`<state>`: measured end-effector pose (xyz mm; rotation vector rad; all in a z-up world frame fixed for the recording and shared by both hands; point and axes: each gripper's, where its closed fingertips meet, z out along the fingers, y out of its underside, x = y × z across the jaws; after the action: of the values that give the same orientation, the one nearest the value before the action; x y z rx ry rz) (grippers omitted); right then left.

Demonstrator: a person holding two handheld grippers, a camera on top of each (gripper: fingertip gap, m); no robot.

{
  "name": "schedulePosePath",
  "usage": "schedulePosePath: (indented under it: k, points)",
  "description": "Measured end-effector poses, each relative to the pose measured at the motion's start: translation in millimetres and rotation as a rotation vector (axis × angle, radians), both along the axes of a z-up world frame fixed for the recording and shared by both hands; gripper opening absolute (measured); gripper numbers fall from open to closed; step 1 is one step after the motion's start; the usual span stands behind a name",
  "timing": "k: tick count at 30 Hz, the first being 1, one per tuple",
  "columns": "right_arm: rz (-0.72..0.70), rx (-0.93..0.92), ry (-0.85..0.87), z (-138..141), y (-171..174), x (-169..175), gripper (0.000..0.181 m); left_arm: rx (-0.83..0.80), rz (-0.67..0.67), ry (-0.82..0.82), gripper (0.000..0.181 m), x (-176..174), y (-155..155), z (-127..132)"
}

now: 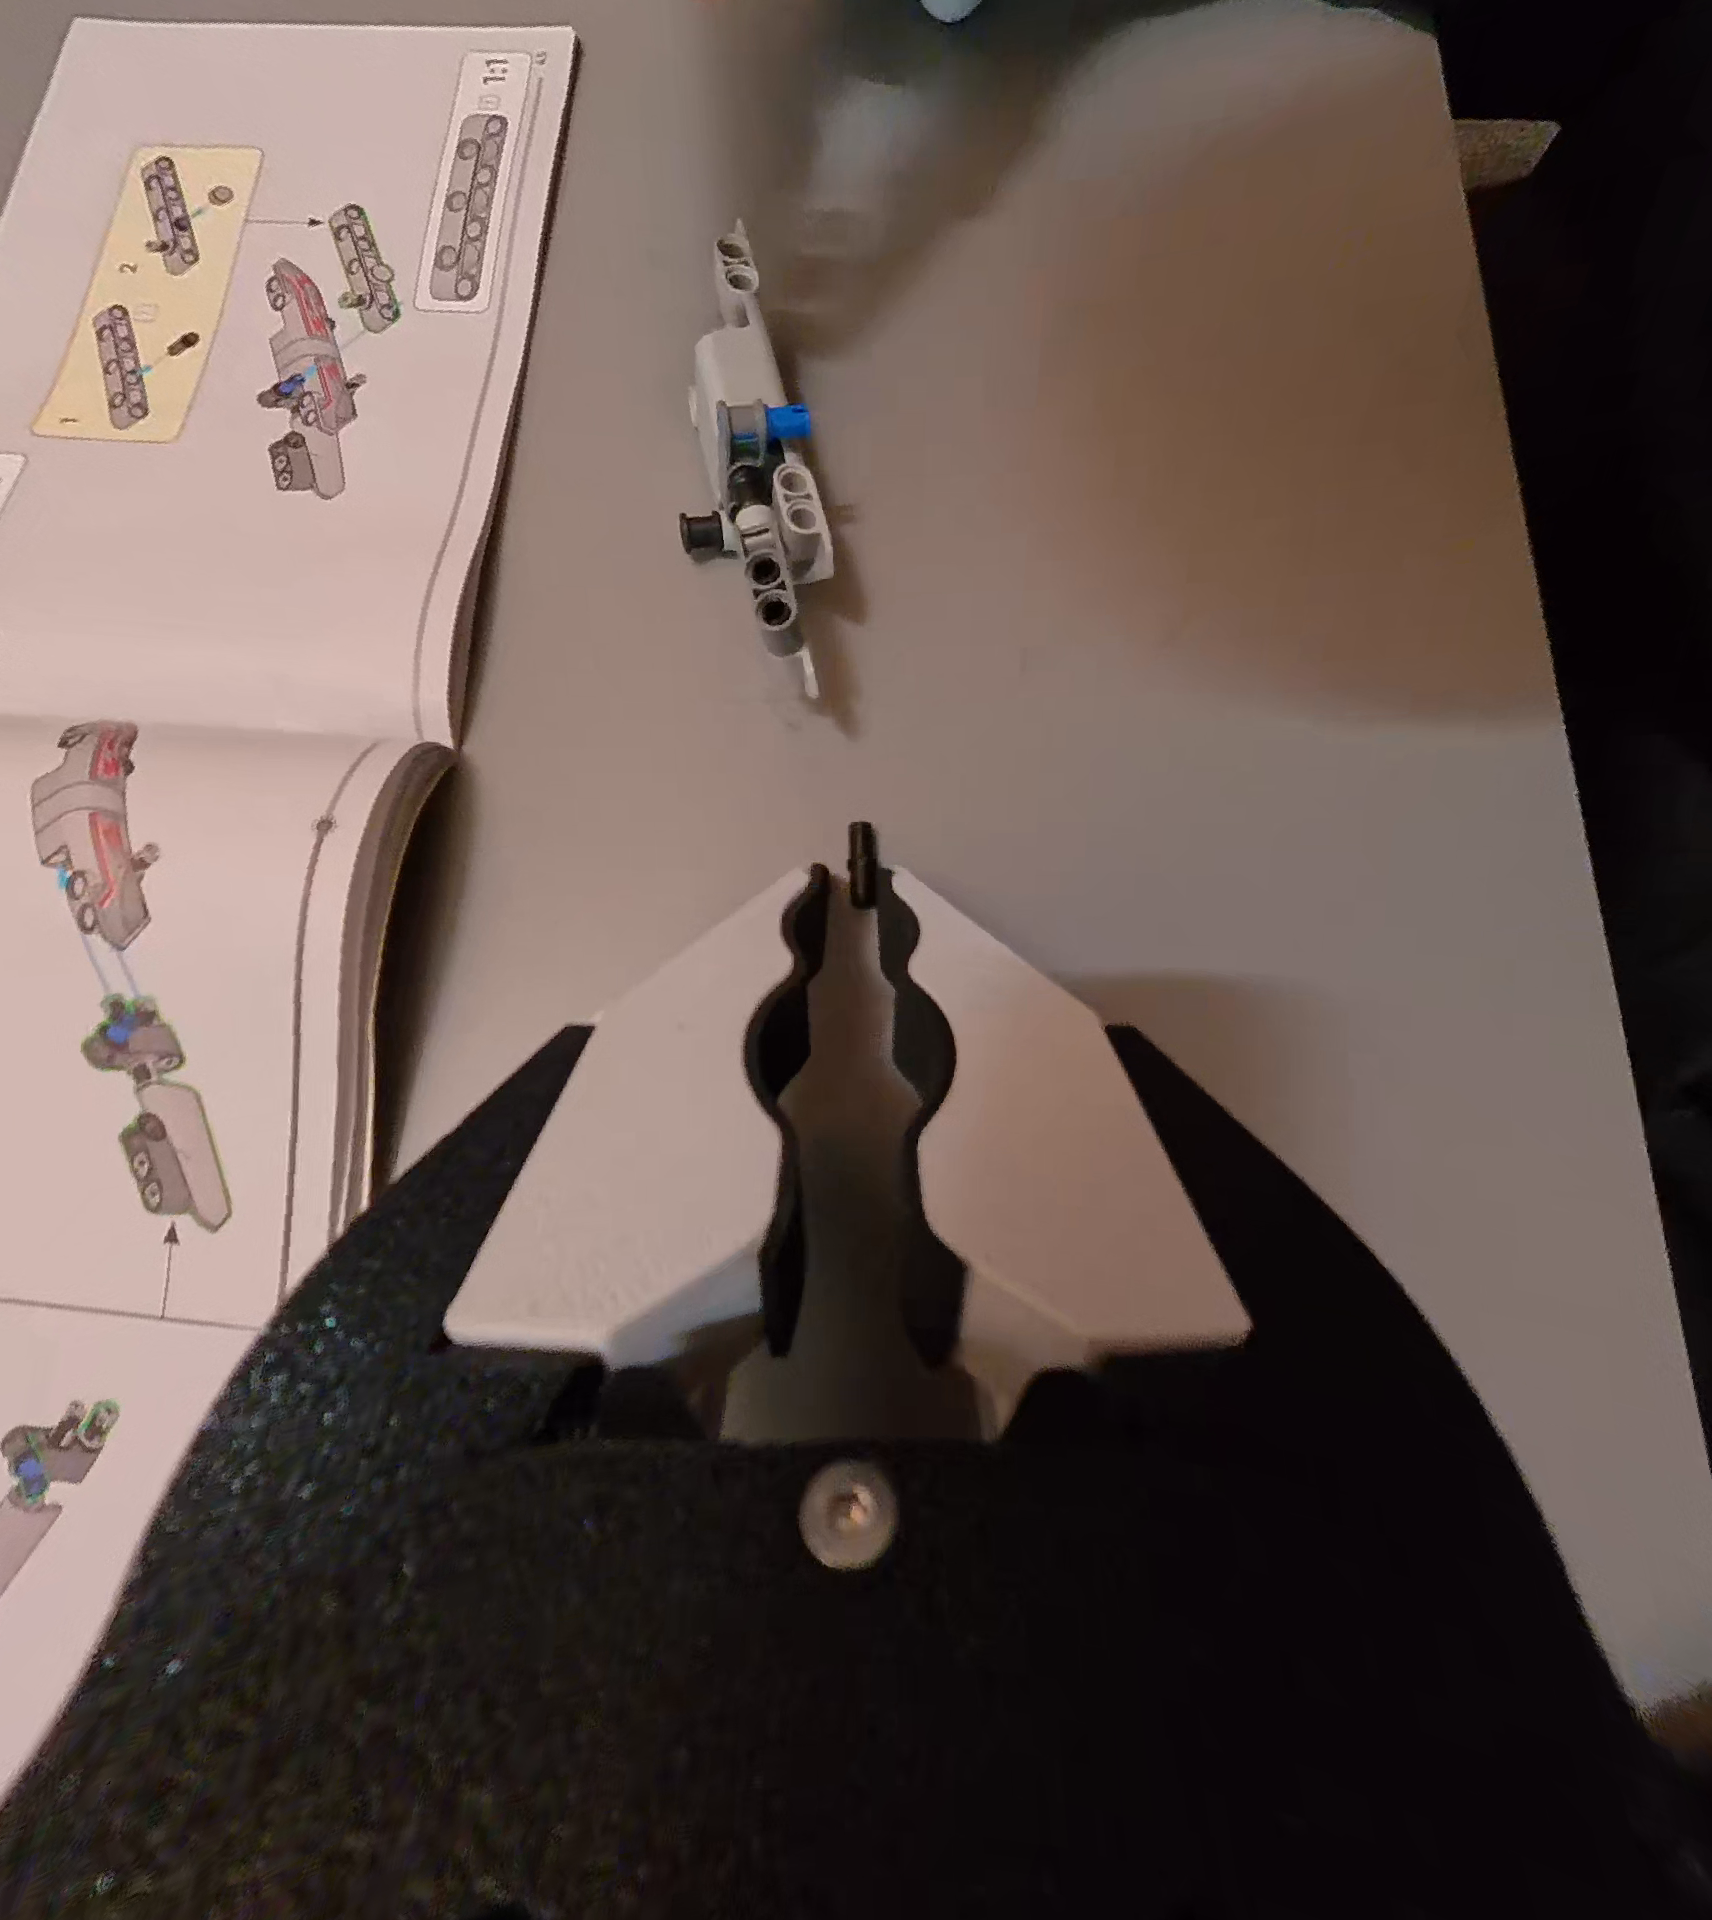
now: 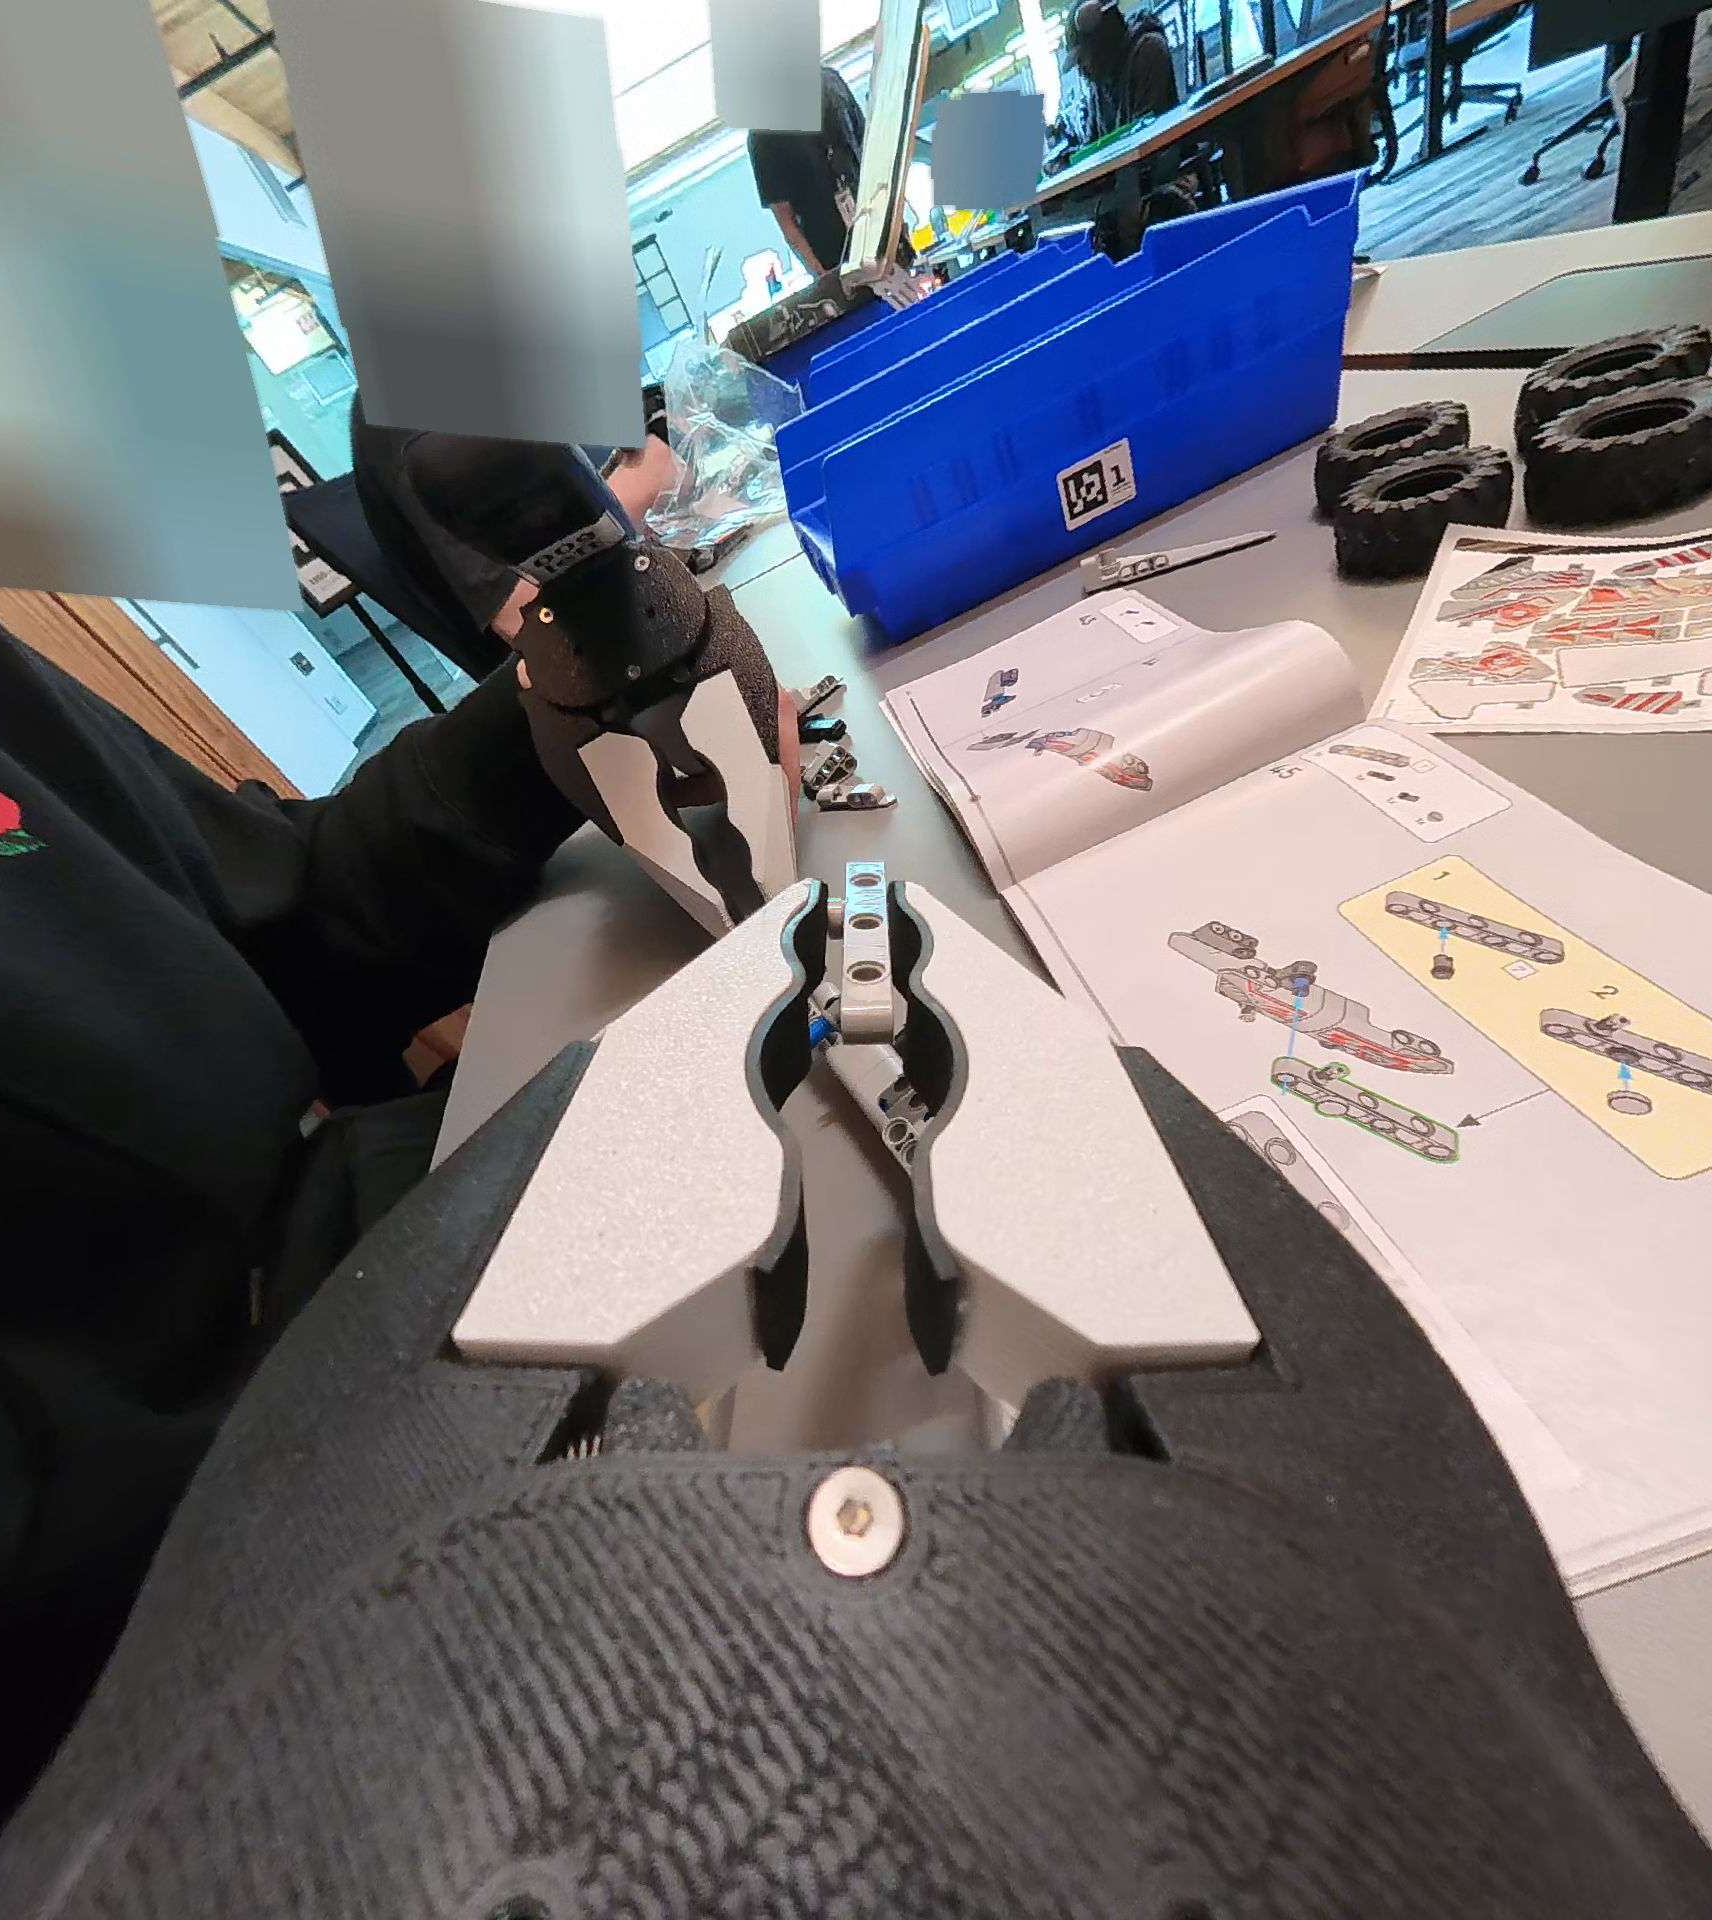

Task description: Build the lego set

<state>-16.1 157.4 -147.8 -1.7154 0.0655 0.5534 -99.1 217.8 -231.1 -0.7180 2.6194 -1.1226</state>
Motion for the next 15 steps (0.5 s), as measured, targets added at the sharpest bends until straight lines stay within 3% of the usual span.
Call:
schedulePosePath:
  k: [1, 8, 15]
  points:
    - [0.0, -0.001, 0.0, 0.0, 0.1, -0.4, 0.01, -0.002, 0.001, -0.001, 0.006, 0.2, -0.2, 0.0]
    - [-0.001, -0.001, -0.001, 0.6, 0.2, -0.3, 0.009, -0.023, 0.038, -0.035, 0.002, 6.6, 3.9, 3.0]
    - [0.007, -0.009, -0.012, -0.6, -0.4, -3.0, 0.009, -0.08, 0.069, -0.204, 0.002, 16.5, 8.3, 31.6]
